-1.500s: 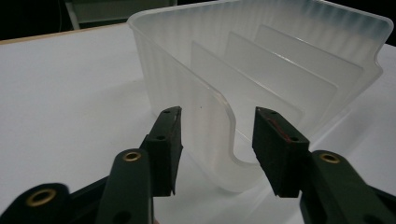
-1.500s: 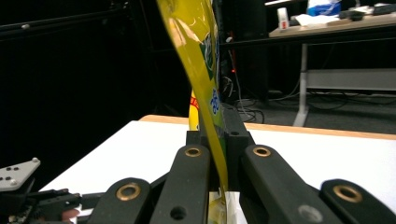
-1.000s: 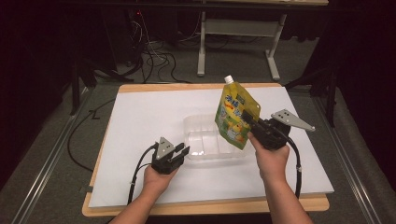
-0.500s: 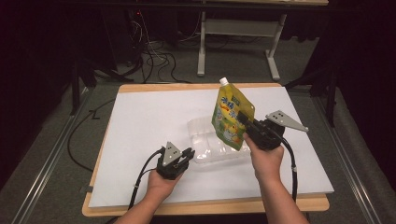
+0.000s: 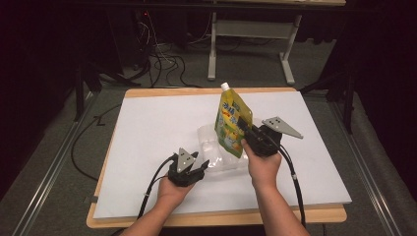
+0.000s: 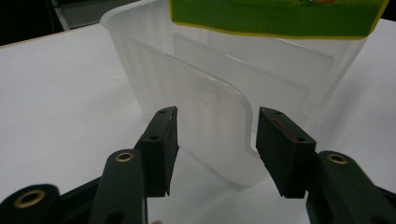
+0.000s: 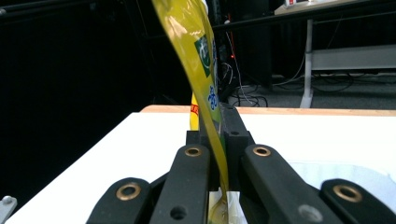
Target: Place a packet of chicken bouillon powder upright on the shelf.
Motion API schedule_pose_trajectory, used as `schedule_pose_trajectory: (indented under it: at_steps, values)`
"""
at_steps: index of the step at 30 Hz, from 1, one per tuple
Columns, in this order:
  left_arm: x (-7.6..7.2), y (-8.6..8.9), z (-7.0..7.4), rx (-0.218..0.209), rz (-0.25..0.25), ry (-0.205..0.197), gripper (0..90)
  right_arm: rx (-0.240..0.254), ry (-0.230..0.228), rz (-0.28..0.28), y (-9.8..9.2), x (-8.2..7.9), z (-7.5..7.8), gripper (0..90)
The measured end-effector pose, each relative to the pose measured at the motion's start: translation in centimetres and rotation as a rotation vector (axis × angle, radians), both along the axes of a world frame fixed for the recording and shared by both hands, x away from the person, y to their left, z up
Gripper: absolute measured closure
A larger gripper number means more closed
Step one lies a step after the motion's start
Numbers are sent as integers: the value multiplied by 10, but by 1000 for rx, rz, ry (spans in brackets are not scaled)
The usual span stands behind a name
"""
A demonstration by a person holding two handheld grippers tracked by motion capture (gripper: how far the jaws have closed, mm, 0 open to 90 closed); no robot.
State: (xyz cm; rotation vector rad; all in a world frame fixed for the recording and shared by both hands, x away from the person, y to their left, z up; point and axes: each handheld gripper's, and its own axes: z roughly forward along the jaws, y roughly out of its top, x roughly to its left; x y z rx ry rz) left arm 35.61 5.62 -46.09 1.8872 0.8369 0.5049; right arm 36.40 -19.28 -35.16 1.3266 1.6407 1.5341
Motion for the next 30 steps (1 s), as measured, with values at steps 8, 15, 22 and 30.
schedule_pose_trajectory:
  at_steps: [8, 15, 22, 30]
  values:
    - [1, -2, -1, 4, 3, -7, 490, 12, 4, -22, 3, 4, -9, 900]
    - [1, -4, -2, 9, 0, -12, 498, 24, -3, -39, 1, 6, -13, 900]
    - [0, -5, -3, 14, 1, -17, 502, 45, -5, -49, -3, 6, -13, 900]
    - [0, -5, -2, 16, 0, -17, 508, 52, 8, -50, -4, 7, -15, 900]
